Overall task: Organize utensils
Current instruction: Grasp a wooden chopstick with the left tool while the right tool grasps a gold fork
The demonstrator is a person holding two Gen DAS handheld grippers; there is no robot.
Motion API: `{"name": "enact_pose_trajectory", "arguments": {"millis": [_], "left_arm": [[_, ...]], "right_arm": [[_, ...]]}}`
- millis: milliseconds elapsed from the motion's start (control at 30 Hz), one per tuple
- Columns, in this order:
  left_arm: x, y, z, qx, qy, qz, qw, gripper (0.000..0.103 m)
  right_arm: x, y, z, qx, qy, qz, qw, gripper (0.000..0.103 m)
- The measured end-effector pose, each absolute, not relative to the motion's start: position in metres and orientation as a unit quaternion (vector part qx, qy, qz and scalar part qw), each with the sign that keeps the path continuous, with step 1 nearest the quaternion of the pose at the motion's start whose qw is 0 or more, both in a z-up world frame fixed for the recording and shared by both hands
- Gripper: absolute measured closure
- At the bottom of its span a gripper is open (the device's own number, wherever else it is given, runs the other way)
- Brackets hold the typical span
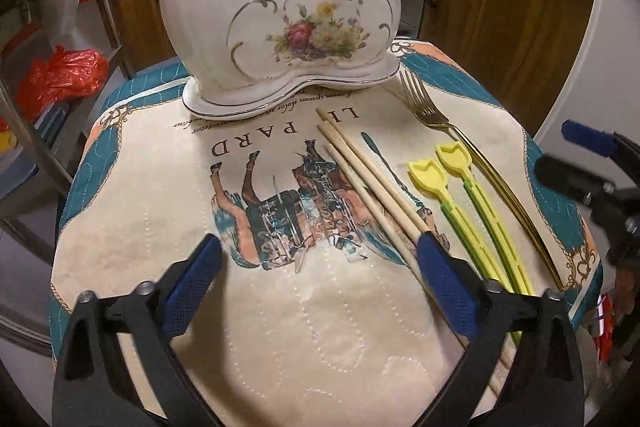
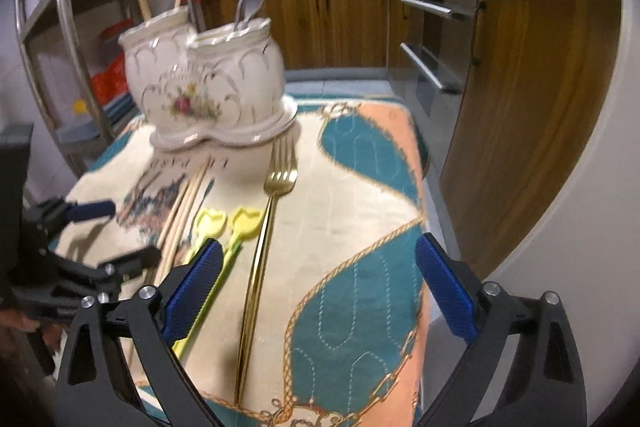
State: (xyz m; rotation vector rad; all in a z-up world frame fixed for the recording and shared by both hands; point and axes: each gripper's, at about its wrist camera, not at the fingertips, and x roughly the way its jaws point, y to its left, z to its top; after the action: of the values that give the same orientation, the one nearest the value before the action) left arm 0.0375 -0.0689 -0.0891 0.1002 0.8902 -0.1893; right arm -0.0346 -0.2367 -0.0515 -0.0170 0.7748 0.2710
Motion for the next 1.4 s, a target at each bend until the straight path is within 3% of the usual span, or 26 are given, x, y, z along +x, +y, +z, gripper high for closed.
{"name": "enact_pose_trajectory", "arguments": {"millis": [133, 267, 333, 500, 733, 800, 867, 933, 1300, 1333, 1367, 1400], "left_arm": [[0.037, -0.072, -0.086, 0.046, 0.429, -0.118, 0.894, 0.04], [0.038, -0.076, -0.082, 0.047, 0.433, -0.141, 0.889, 0.058], [0.042, -0.071, -0.081, 0.035, 0.439, -0.144, 0.886, 0.063], [0.051, -0.066, -0.081, 0.024, 0.447, -0.142, 0.883, 0.069], [0.054, -0.084, -0.082, 0.054, 0.449, -0.133, 0.882, 0.067], [0.053, -0.083, -0.082, 0.067, 0.448, -0.142, 0.88, 0.071], [0.054, -0.077, -0.081, 0.062, 0.452, -0.155, 0.876, 0.086], [0.053, -0.072, -0.079, 0.057, 0.459, -0.171, 0.87, 0.092], [0.051, -0.056, -0.075, 0.026, 0.486, -0.167, 0.858, 0.095], [0.049, -0.058, -0.075, 0.022, 0.484, -0.163, 0.859, 0.09], [0.048, -0.059, -0.076, 0.016, 0.485, -0.164, 0.859, 0.075], [0.047, -0.062, -0.078, 0.011, 0.488, -0.164, 0.857, 0.068]], "right_arm": [[-0.034, -0.228, -0.058, -0.004, 0.4, 0.158, 0.903, 0.042], [-0.035, -0.216, -0.063, -0.001, 0.417, 0.195, 0.888, 0.053], [-0.033, -0.211, -0.067, -0.006, 0.426, 0.195, 0.884, 0.066], [-0.03, -0.21, -0.071, -0.007, 0.432, 0.189, 0.882, 0.077], [-0.026, -0.205, -0.071, -0.022, 0.43, 0.175, 0.886, 0.086], [-0.026, -0.205, -0.071, -0.024, 0.431, 0.176, 0.885, 0.088], [-0.026, -0.206, -0.071, -0.023, 0.432, 0.177, 0.884, 0.092], [-0.026, -0.208, -0.071, -0.024, 0.432, 0.176, 0.884, 0.093], [-0.026, -0.217, -0.07, -0.016, 0.434, 0.172, 0.884, 0.095], [-0.026, -0.217, -0.071, -0.015, 0.433, 0.173, 0.884, 0.095], [-0.026, -0.217, -0.071, -0.015, 0.433, 0.172, 0.885, 0.095], [-0.026, -0.217, -0.071, -0.014, 0.433, 0.172, 0.885, 0.095]]}}
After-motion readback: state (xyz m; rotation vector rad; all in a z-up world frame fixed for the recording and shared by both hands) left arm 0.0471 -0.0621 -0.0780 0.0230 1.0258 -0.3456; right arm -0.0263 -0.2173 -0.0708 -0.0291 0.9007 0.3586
